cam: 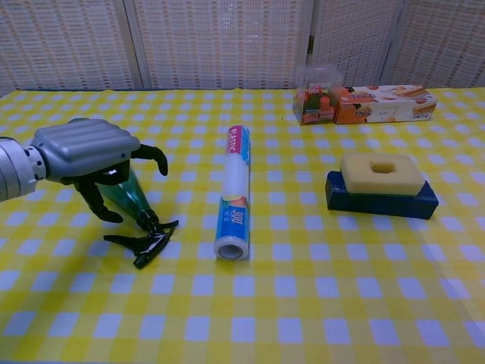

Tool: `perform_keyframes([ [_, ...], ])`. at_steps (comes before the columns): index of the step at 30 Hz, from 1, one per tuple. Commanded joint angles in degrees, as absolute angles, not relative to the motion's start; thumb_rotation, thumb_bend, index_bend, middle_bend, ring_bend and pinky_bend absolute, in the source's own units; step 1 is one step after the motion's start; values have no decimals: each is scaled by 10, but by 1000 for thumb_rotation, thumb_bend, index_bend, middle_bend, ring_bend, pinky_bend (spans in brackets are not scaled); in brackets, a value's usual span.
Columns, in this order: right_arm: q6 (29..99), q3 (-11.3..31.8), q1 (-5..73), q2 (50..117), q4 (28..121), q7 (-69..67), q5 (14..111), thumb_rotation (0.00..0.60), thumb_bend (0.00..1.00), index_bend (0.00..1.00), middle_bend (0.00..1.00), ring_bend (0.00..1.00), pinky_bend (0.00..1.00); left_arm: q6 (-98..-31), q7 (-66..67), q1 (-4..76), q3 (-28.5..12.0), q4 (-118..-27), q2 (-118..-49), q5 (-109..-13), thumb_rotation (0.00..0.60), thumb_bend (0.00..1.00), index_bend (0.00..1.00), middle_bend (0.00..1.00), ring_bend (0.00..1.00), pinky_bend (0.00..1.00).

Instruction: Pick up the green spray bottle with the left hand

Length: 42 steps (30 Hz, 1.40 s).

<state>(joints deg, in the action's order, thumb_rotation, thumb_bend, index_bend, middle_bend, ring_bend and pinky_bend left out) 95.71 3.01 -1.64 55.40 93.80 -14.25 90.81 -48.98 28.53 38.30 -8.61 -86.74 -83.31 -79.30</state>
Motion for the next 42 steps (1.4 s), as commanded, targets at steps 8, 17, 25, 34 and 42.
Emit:
perform_keyframes([
  [8, 979, 37, -27, 553, 923, -170, 906, 600, 257, 0, 0, 0, 0, -457, 267, 423, -78, -805, -863, -780, 600, 274, 301, 1000, 1000, 1000],
  [17, 988, 39, -34, 555, 920, -173, 905, 600, 257, 0, 0, 0, 0, -448, 286, 434, -68, -775, -869, -740, 600, 290, 304, 1000, 1000, 1000],
  [25, 986, 40, -35, 555, 920, -172, 906, 600, 257, 0, 0, 0, 0, -453, 314, 437, -55, -779, -871, -714, 600, 300, 334, 1000, 1000, 1000],
  [34, 981, 41, -34, 559, 916, -169, 906, 600, 257, 0, 0, 0, 0, -482, 305, 435, -48, -771, -868, -724, 600, 305, 530, 1000, 1000, 1000],
  [42, 974, 41, -29, 563, 917, -163, 909, 600, 256, 0, 0, 0, 0, -521, 243, 420, -49, -812, -830, -751, 600, 410, 652, 1000, 1000, 1000],
])
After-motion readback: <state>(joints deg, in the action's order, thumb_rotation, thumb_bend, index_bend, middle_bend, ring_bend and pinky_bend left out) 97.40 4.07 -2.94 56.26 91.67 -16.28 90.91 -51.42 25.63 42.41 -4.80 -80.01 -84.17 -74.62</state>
